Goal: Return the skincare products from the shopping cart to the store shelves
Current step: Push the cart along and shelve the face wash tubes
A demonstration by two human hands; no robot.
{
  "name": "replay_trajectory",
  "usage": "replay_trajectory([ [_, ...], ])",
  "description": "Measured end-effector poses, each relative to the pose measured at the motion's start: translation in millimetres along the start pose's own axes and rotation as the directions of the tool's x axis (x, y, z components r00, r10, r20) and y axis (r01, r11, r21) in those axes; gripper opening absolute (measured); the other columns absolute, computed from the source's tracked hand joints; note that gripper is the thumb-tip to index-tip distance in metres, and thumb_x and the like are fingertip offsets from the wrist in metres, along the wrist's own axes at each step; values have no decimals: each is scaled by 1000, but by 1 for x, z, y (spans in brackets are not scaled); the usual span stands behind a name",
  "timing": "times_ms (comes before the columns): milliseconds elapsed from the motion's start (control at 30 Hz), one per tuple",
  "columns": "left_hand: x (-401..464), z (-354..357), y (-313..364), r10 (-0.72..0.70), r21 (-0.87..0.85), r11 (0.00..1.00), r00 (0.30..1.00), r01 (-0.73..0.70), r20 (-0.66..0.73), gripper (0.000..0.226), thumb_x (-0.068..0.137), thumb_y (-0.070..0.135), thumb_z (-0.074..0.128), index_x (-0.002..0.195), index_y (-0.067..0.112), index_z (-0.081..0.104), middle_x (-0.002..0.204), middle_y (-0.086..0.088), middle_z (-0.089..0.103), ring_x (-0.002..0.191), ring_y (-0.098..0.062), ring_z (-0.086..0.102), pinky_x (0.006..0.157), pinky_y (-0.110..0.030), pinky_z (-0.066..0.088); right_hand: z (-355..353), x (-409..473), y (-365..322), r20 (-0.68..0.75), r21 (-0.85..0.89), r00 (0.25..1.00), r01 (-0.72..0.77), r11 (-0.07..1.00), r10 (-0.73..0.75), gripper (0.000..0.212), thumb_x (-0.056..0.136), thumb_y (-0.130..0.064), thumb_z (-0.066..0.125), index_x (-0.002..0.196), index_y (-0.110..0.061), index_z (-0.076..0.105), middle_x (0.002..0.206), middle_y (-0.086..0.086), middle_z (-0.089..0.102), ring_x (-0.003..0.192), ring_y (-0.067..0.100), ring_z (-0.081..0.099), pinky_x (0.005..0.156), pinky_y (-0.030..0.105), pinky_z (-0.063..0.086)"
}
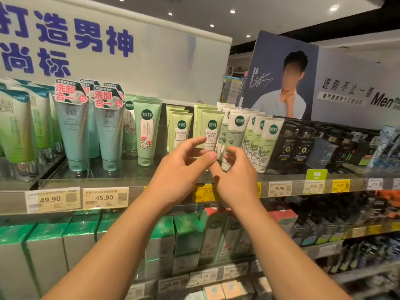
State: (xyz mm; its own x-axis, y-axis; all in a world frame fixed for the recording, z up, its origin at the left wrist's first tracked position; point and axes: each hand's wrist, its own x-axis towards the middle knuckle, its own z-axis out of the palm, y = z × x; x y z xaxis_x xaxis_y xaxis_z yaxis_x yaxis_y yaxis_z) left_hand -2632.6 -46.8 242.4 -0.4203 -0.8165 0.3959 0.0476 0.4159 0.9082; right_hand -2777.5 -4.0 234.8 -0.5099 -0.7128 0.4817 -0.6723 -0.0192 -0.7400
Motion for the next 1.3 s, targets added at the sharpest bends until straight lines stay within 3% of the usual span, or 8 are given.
replay_trajectory([
  [167, -16, 19, -5, -34, -291, 954, 992, 68, 121, 60, 67, 58, 72, 123, 39, 66, 120, 2, 73, 108, -13, 71, 88, -34, 59, -21, -30, 20, -80, 50, 997, -9, 999, 13, 36, 96, -40, 67, 129, -29, 59, 123, -14, 61, 112, 2, 54, 83, 4, 36],
  [300, -29, 45, -9, -64, -348, 925, 966, 152, 251, 65, 64, 58, 71, 125, 33, 67, 126, 0, 71, 103, -14, 71, 87, -34, 59, -48, -55, 48, -140, 141, 986, -70, 988, 89, 25, 96, -38, 67, 120, -30, 65, 117, -11, 67, 110, 7, 63, 94, 25, 51],
  [367, -35, 63, -13, -76, -358, 914, 946, 192, 314, 66, 63, 57, 71, 124, 32, 67, 126, -1, 71, 103, -15, 71, 87, -35, 60, -65, -69, 63, -144, 183, 978, -122, 975, 150, 23, 97, -36, 67, 119, -30, 65, 117, -9, 68, 110, 7, 64, 91, 22, 53],
  [833, -87, 229, -26, -71, -175, 934, 642, 311, 763, 54, 78, 56, 66, 129, 37, 62, 122, 17, 72, 109, -9, 70, 94, -34, 55, -206, -178, 170, -324, 226, 819, -419, 879, 473, 24, 99, -41, 65, 120, -30, 63, 110, -13, 68, 96, -6, 65, 74, 7, 48],
  [933, -99, 267, -25, -82, -119, 944, 570, 306, 818, 48, 84, 51, 59, 130, 37, 61, 122, 18, 72, 109, -8, 70, 84, -23, 54, -236, -207, 192, -403, 202, 785, -424, 883, 470, 35, 92, -51, 62, 120, -29, 65, 108, -11, 69, 96, -1, 66, 75, 10, 49],
  [1067, -119, 322, -23, -140, -68, 929, 514, 365, 846, 40, 88, 49, 73, 124, 33, 65, 121, 7, 74, 109, -13, 70, 93, -32, 56, -279, -240, 224, -493, 175, 680, -534, 827, 543, 43, 80, -74, 54, 109, -46, 67, 100, -29, 71, 87, -9, 66, 70, 18, 50],
  [1200, -140, 386, -22, -202, -19, 898, 452, 439, 869, 23, 93, 28, 71, 116, 26, 66, 109, -2, 75, 89, -4, 70, 83, -22, 56, -320, -273, 259, -555, 204, 577, -604, 770, 600, 15, 96, -57, 63, 105, -46, 69, 97, -33, 69, 87, -10, 65, 72, 12, 46],
  [1300, -155, 430, -27, -210, 29, 909, 395, 416, 894, 25, 94, 30, 73, 118, 28, 66, 110, 0, 76, 91, -6, 71, 84, -34, 56, -348, -296, 284, -572, 233, 506, -655, 719, 646, 8, 100, -48, 61, 101, -48, 69, 99, -37, 68, 89, -9, 65, 77, 16, 48],
])
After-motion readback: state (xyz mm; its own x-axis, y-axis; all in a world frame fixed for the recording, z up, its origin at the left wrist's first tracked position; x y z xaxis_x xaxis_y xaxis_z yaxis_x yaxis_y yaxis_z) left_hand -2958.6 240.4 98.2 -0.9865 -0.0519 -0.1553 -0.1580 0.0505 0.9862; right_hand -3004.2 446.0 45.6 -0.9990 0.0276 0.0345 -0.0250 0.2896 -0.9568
